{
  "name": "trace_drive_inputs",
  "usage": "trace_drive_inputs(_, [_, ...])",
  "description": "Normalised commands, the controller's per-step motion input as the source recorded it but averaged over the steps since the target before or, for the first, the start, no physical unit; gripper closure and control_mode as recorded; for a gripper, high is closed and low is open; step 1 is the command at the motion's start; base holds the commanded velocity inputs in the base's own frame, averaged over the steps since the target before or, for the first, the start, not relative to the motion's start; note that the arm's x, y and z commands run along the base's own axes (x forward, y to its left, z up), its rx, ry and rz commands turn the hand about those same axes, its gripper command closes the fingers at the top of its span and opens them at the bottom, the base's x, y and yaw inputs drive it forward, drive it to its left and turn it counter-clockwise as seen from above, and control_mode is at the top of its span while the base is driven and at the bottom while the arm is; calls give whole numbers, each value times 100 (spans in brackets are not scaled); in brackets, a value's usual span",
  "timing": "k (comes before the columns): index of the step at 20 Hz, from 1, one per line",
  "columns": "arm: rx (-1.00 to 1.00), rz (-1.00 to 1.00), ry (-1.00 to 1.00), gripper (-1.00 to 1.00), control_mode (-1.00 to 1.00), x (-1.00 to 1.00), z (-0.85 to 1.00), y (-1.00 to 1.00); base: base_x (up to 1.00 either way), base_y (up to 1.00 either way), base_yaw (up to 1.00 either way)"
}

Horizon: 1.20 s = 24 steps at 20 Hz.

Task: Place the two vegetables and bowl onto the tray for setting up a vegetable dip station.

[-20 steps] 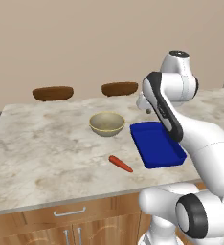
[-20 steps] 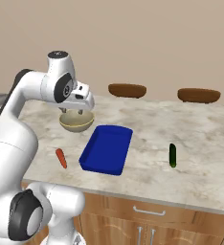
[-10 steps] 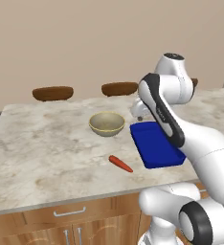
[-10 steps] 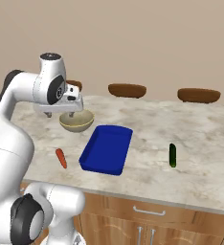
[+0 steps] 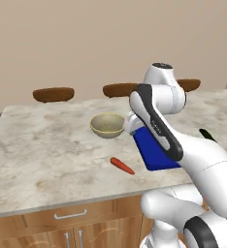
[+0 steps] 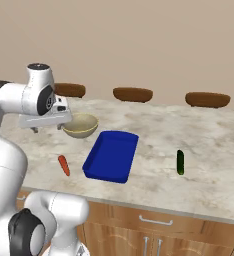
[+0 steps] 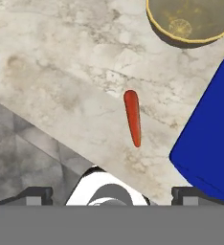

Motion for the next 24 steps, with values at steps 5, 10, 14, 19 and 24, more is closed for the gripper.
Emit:
trace_drive_inputs(5, [-8,2,-6,-100,-100,3,-32,13,0,0,0])
trace_drive_inputs(10, [-2,1,-3,-100,-100,15,-44,0,0,0,0])
trace_drive_inputs(14, [-1,0,0,-100,-100,25,-41,9,0,0,0])
trace_drive_inputs(19, [0,0,0,-100,-100,36,-37,17,0,0,0])
trace_drive_inputs(24, [0,0,0,-100,-100,40,-35,14,0,0,0])
